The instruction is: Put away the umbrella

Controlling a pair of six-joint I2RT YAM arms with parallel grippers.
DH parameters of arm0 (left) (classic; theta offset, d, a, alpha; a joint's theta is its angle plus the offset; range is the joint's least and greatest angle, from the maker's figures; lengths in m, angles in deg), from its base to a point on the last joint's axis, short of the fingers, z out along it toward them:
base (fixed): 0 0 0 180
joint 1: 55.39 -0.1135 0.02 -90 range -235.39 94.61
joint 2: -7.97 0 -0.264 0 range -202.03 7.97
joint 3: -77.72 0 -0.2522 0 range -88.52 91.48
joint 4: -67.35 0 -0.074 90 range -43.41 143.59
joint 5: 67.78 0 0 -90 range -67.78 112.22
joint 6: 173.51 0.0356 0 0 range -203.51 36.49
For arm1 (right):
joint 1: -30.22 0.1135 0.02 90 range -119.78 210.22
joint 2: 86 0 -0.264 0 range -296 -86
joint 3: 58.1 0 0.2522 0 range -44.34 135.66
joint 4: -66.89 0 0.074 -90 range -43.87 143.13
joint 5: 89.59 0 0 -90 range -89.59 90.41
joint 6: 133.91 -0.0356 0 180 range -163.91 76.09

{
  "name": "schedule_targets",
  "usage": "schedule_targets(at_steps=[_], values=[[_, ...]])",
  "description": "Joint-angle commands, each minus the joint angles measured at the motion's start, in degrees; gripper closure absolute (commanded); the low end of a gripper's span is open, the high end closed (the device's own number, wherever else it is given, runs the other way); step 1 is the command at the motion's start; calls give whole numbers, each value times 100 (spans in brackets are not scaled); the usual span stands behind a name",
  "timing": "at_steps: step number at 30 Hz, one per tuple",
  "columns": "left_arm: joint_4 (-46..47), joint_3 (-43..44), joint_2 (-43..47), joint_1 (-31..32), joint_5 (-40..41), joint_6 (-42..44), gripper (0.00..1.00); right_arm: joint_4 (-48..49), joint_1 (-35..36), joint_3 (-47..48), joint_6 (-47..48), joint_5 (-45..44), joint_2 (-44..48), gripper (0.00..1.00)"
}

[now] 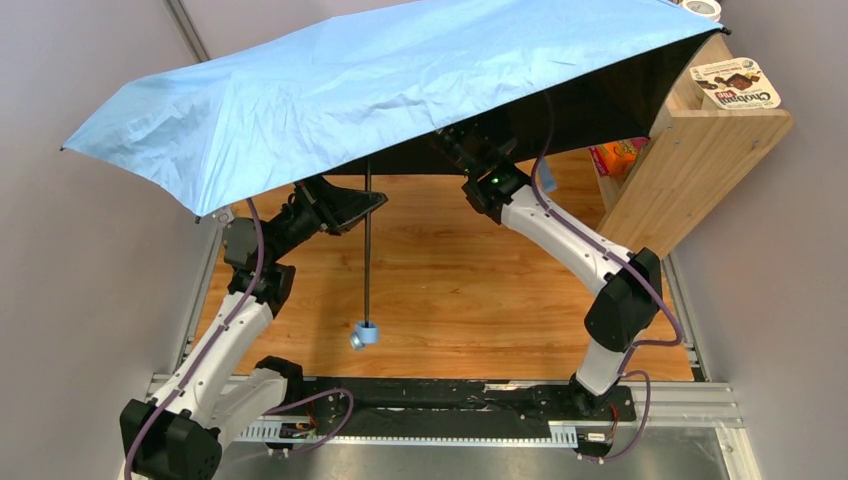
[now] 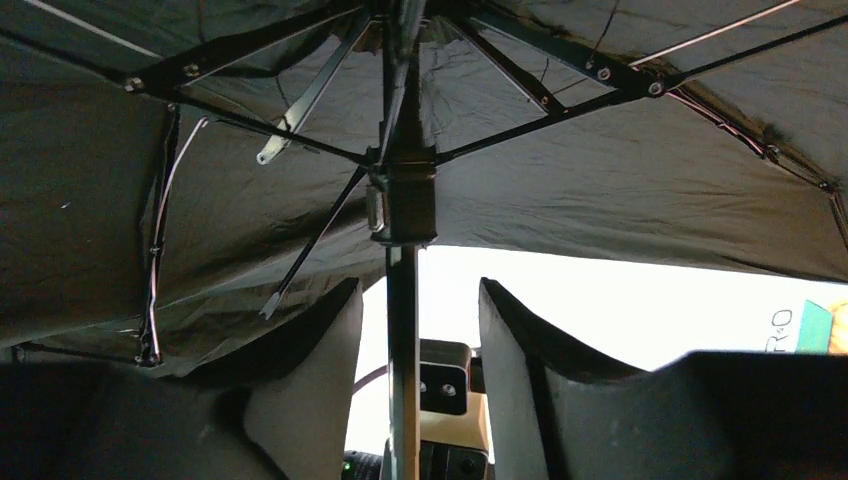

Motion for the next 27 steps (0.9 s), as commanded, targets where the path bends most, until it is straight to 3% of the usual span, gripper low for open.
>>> schedule_targets(at_steps=[1, 7, 13, 21, 27], values=[[722, 265, 171, 17, -109, -8, 100, 42, -69, 500, -197, -160, -205, 53], [748, 151, 198, 17, -100, -34, 100, 85, -183, 860, -539, -240, -504, 55], [827, 54, 189, 25, -74, -70, 100, 174, -271, 1080, -847, -319, -706, 49], [880, -16, 180, 34, -65, -114, 100, 586, -315, 1405, -1787, -573, -1093, 49], [889, -25, 189, 96, 40, -105, 100, 102, -289, 2126, -1814, -381, -1365, 53]])
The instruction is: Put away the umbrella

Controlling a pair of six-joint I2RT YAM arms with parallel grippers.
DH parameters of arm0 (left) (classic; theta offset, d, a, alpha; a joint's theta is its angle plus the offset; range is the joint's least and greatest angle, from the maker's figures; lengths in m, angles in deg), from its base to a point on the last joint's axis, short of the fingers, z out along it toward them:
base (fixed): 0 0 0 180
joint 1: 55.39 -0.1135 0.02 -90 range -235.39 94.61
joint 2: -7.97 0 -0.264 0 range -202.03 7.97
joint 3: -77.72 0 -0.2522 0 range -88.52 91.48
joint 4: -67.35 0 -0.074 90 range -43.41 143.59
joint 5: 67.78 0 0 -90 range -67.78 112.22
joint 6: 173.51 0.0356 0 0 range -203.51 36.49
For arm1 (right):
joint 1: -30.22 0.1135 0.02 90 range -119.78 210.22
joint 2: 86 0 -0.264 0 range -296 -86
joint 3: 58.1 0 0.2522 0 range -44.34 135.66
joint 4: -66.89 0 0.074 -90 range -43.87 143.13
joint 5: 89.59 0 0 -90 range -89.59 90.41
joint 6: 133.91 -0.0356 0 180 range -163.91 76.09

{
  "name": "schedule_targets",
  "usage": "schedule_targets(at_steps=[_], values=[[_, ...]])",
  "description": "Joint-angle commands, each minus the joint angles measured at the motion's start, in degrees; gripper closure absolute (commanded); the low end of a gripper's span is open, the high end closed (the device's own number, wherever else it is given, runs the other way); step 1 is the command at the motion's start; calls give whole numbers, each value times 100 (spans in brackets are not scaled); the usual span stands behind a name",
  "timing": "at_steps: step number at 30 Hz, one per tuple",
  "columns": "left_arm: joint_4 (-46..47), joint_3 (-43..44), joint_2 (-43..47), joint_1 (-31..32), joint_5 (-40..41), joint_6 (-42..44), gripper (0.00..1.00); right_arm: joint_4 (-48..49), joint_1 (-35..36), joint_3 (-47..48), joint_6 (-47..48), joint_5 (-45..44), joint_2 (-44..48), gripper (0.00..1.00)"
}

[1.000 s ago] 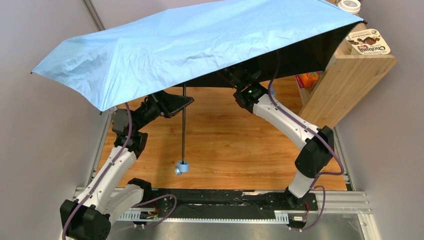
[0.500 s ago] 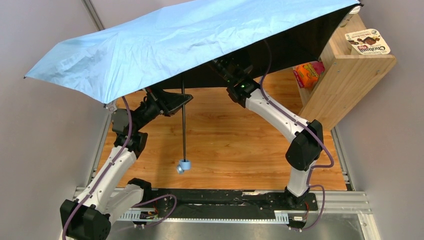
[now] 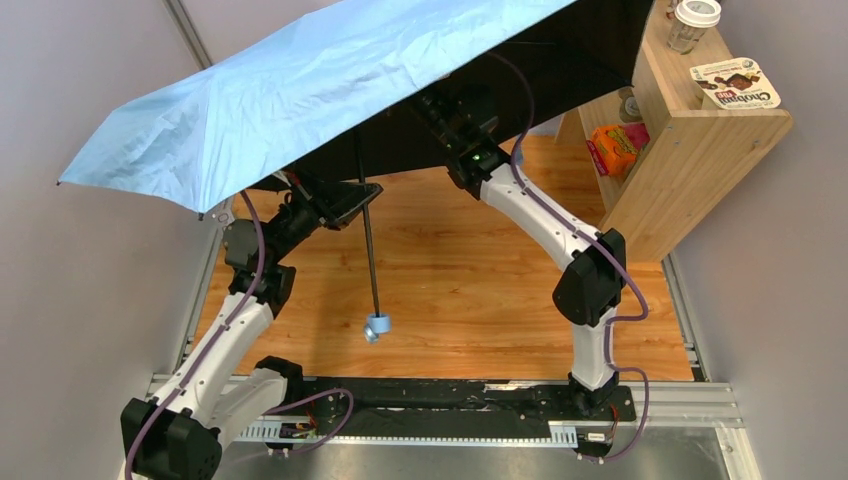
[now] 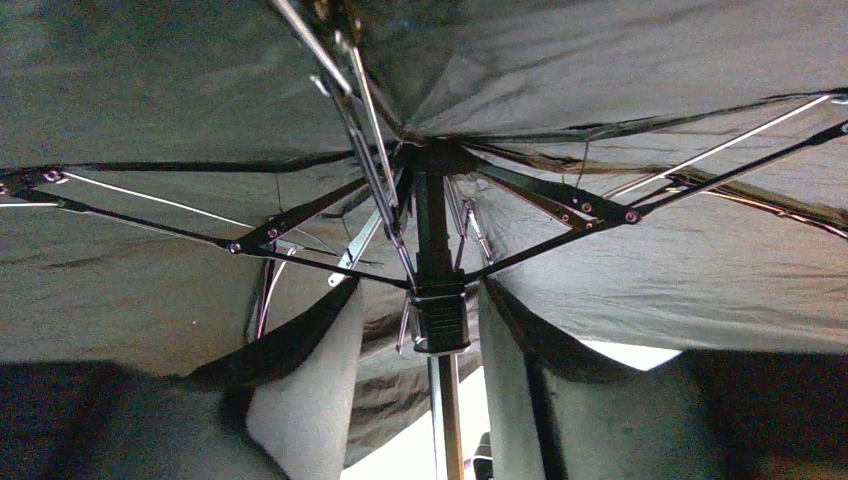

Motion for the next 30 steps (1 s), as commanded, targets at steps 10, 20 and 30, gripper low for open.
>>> schedule_targets(at_steps=[10, 20, 30], values=[[821, 199, 108, 157, -482, 18, 100, 599, -62, -354, -252, 48, 155, 65], [953, 216, 2, 175, -464, -61, 100, 775, -26, -267, -146, 479, -21, 57], [1164, 155, -94, 175, -420, -193, 100, 1101, -26, -126, -217, 717, -171, 55]])
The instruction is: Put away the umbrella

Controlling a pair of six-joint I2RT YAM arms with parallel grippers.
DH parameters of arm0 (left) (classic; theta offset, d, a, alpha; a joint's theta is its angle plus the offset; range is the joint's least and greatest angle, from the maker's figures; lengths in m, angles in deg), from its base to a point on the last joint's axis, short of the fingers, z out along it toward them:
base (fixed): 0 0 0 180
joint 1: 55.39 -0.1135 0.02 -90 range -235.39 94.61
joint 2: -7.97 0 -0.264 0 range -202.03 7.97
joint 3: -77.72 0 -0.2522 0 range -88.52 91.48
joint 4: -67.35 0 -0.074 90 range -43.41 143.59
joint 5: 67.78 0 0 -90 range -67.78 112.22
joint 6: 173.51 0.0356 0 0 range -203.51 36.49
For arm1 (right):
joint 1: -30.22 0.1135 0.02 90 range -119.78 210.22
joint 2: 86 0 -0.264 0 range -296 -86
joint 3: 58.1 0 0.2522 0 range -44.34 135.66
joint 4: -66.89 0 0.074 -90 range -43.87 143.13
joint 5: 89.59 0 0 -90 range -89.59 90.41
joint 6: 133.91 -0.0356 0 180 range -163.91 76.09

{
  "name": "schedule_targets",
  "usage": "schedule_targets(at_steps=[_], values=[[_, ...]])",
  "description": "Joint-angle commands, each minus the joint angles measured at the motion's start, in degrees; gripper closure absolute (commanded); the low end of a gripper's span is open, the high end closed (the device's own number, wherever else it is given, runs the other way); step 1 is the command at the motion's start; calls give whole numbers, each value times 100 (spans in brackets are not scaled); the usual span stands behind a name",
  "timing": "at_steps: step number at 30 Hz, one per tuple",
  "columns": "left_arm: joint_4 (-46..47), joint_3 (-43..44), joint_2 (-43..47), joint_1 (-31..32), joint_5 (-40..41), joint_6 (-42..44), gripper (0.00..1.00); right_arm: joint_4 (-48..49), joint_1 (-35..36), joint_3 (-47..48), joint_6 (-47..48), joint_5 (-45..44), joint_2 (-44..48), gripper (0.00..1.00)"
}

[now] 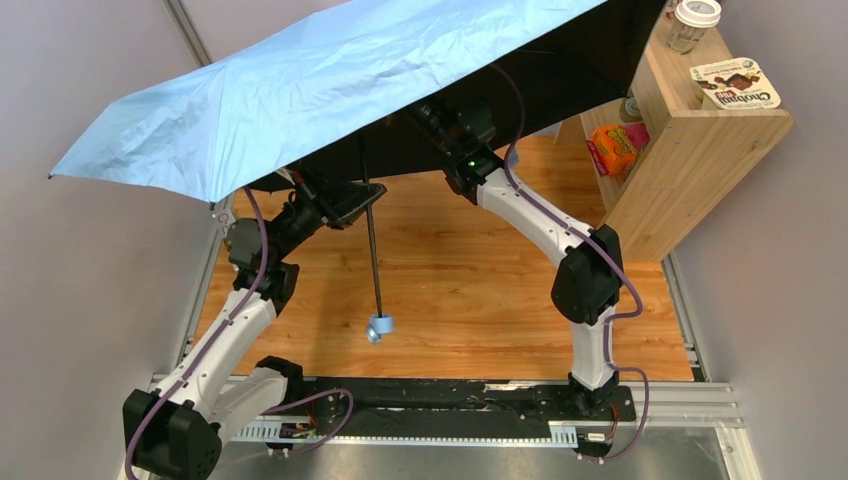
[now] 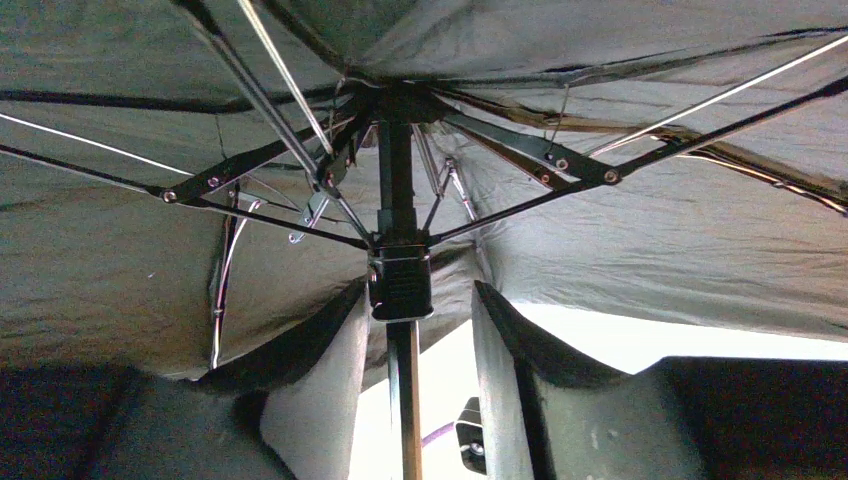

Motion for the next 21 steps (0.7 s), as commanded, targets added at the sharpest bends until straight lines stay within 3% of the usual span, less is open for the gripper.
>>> schedule_targets(at_steps=[1, 8, 15, 16, 17, 21], values=[[854, 155, 65, 105, -377, -62, 100, 327, -9, 287, -57, 210, -79, 53], [862, 67, 127, 149, -333, -62, 100, 134, -35, 585, -83, -45, -175, 56], [871, -12, 127, 193, -324, -27, 100, 46, -62, 753, -171, -308, -263, 76], [871, -21, 135, 202, -324, -27, 100, 72, -62, 753, -136, -344, -255, 83], [871, -39, 135, 210, -324, -18, 100, 63, -62, 762, -101, -370, -255, 100], [836, -83, 144, 210, -315, 25, 100, 98, -70, 587, -13, -195, -158, 100]])
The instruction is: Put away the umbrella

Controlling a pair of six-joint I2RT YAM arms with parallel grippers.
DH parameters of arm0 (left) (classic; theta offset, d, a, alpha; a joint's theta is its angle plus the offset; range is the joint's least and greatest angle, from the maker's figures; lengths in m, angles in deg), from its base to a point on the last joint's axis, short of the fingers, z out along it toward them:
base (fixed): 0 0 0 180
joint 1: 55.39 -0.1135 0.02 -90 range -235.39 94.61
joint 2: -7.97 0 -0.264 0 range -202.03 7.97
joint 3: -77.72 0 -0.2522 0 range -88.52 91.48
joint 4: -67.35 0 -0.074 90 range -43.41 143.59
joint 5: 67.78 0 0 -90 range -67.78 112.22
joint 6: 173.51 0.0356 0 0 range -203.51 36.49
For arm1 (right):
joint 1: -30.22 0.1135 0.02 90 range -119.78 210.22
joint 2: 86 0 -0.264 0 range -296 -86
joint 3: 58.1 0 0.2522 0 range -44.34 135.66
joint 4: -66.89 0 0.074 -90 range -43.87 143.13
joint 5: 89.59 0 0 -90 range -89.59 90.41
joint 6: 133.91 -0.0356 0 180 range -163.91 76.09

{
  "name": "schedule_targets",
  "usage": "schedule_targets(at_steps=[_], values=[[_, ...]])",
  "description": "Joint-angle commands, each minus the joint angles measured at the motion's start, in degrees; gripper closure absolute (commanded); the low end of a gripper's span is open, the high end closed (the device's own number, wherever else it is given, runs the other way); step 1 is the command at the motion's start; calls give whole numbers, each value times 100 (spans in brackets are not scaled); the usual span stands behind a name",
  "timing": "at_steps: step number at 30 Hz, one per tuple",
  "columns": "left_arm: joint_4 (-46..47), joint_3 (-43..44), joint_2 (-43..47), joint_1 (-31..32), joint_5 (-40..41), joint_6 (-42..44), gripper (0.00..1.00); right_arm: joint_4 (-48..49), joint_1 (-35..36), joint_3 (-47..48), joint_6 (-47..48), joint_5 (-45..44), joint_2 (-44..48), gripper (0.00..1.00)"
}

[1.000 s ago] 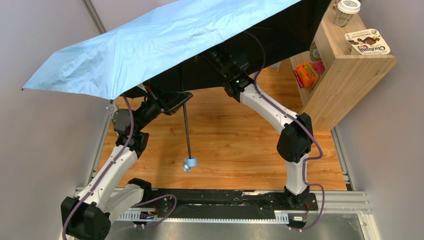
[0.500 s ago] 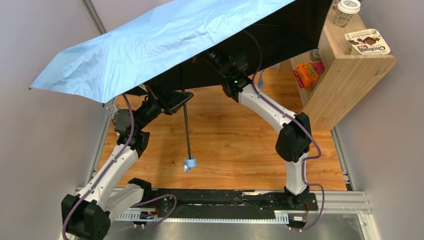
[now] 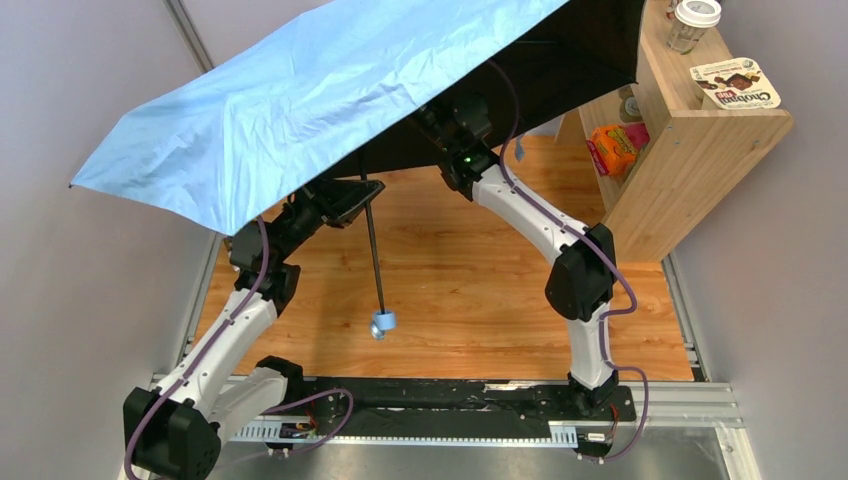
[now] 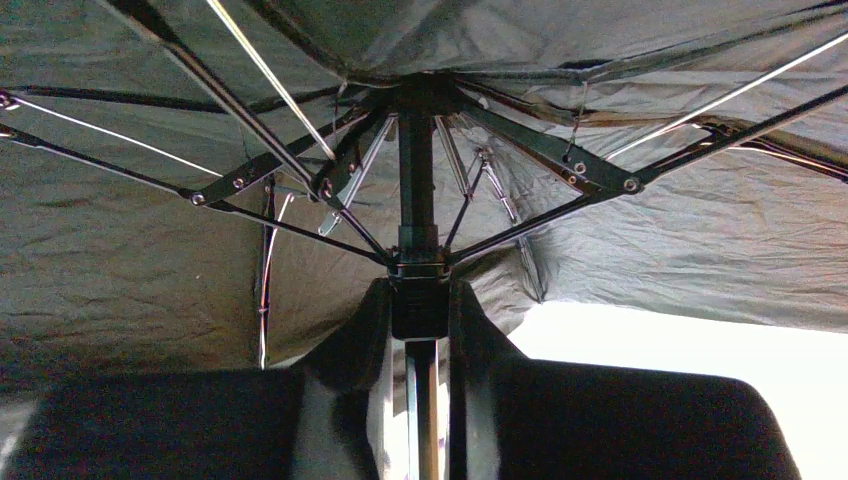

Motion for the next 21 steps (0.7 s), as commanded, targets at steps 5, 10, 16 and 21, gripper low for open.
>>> schedule_targets(at_steps=[5, 10, 16, 21], values=[[308, 164, 173, 149, -665, 267, 100, -599, -53, -503, 294, 320, 555, 100], [-157, 534, 199, 132, -718, 495, 100, -1023, 105, -1699, 991, 699, 1278, 100], [-9, 666, 41, 132, -700, 363, 100, 225, 421, -3088, 823, 1131, 1611, 100], [-413, 386, 172, 123, -621, 592, 100, -570, 256, -2846, 963, 447, 1797, 100]])
